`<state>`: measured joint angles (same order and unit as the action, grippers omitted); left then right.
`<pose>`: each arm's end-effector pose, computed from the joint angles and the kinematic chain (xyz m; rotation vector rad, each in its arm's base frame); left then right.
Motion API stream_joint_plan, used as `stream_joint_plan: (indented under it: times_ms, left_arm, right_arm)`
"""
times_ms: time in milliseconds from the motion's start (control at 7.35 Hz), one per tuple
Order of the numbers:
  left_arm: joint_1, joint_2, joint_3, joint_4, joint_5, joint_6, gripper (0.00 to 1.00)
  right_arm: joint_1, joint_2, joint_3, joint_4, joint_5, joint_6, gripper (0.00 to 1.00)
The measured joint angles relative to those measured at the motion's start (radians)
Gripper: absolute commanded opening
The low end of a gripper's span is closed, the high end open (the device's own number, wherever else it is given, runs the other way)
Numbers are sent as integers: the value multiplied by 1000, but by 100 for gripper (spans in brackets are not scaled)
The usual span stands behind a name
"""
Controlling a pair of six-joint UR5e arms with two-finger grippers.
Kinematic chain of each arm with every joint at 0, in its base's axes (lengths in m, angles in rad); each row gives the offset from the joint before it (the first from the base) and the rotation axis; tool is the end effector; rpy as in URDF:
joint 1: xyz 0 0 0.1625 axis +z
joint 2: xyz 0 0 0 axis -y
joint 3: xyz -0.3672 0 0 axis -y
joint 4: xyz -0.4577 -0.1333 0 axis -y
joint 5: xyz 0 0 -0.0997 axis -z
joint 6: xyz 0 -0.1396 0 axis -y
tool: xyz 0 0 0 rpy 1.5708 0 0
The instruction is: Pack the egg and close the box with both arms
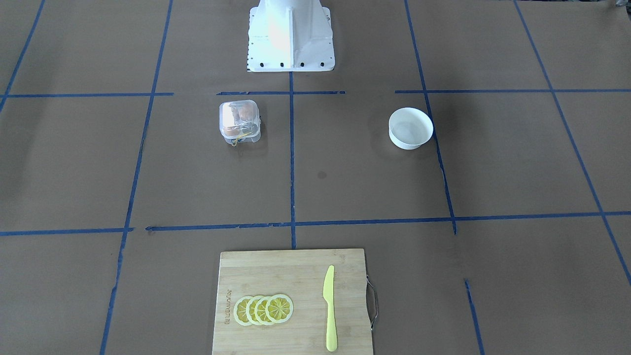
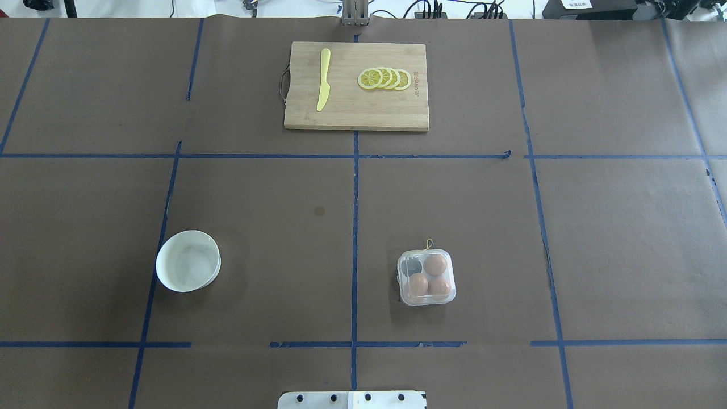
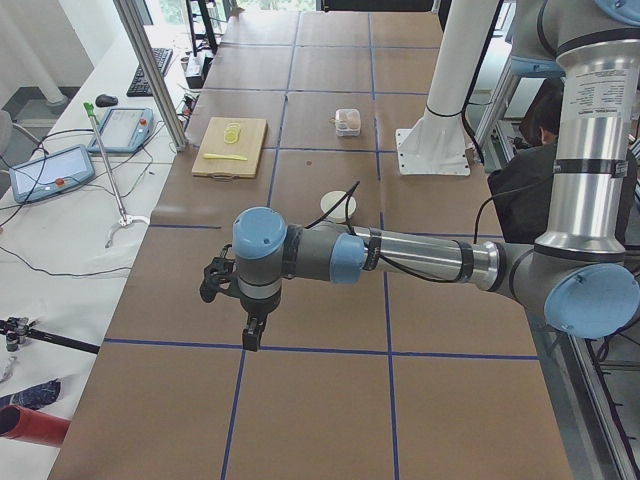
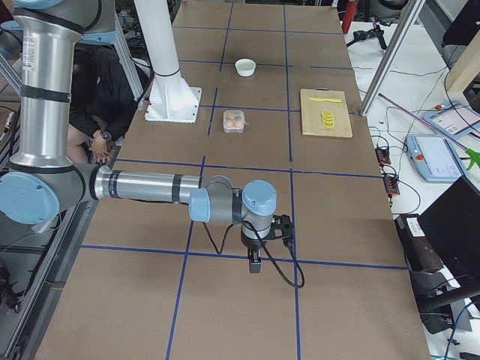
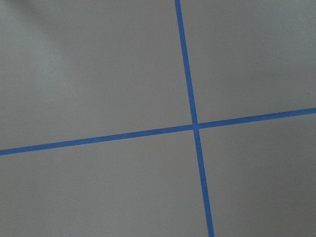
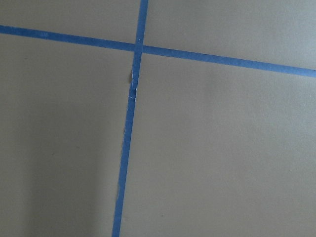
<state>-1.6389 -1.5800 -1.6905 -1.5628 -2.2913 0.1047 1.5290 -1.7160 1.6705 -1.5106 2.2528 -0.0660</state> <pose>-0.0798 -0.5648 0.5630 0.1773 0.7071 0.0785 0.0241 -0.5068 0.6536 0.0224 -0.6821 -0.1086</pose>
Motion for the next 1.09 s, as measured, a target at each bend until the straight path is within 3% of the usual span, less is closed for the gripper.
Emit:
stream_joint_plan:
  times_ms: [1088]
  left_arm:
    - [32, 43, 14, 6, 0, 1, 100]
  right_arm:
    - [-1, -6, -20, 12, 8, -7, 100]
